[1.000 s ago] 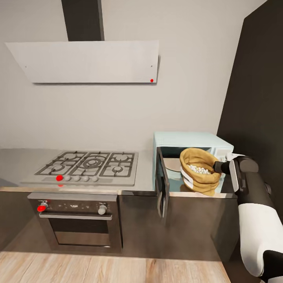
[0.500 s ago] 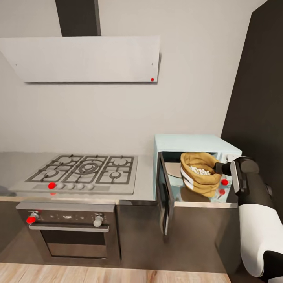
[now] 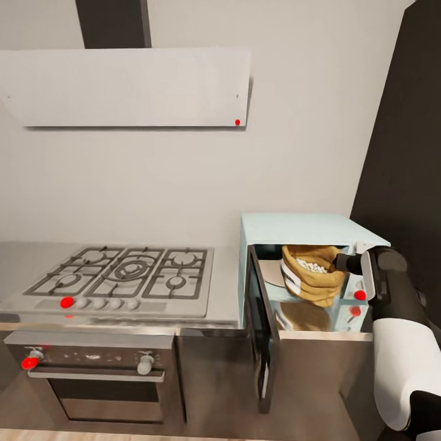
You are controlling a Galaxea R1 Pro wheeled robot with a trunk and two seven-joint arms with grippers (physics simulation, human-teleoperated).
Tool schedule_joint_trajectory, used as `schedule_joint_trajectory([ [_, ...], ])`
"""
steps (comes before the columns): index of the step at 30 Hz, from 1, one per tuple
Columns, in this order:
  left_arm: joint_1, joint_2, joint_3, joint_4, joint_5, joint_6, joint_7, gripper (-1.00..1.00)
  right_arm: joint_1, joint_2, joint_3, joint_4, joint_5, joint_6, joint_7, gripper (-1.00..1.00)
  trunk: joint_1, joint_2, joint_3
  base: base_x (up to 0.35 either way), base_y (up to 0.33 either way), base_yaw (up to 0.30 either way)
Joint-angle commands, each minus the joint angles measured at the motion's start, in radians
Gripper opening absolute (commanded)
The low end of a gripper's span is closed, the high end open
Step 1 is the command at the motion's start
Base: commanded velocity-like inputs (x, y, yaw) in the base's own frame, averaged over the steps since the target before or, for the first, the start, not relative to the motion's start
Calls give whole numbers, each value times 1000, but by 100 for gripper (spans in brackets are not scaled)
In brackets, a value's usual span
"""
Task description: In the kitchen, take the popcorn bag from the countertop, put it into the microwave, and heat it until the popcorn is cooked so the cooked popcorn ends up inside the bag.
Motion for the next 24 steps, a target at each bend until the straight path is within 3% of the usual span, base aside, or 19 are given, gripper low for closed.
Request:
schedule_joint_trajectory([
  [1, -1, 0, 5, 0, 1, -2, 0, 100, -7, 0, 49, -5, 29, 4, 3, -100, 1, 0, -1, 194, 0, 0],
  [17, -1, 0, 5, 0, 1, -2, 0, 100, -7, 0, 49, -5, 27, 4, 4, -100, 1, 0, -1, 194, 0, 0],
  [24, -1, 0, 6, 0, 1, -2, 0, 100, -7, 0, 49, -5, 27, 4, 5, -100, 1, 0, -1, 48, 0, 0],
])
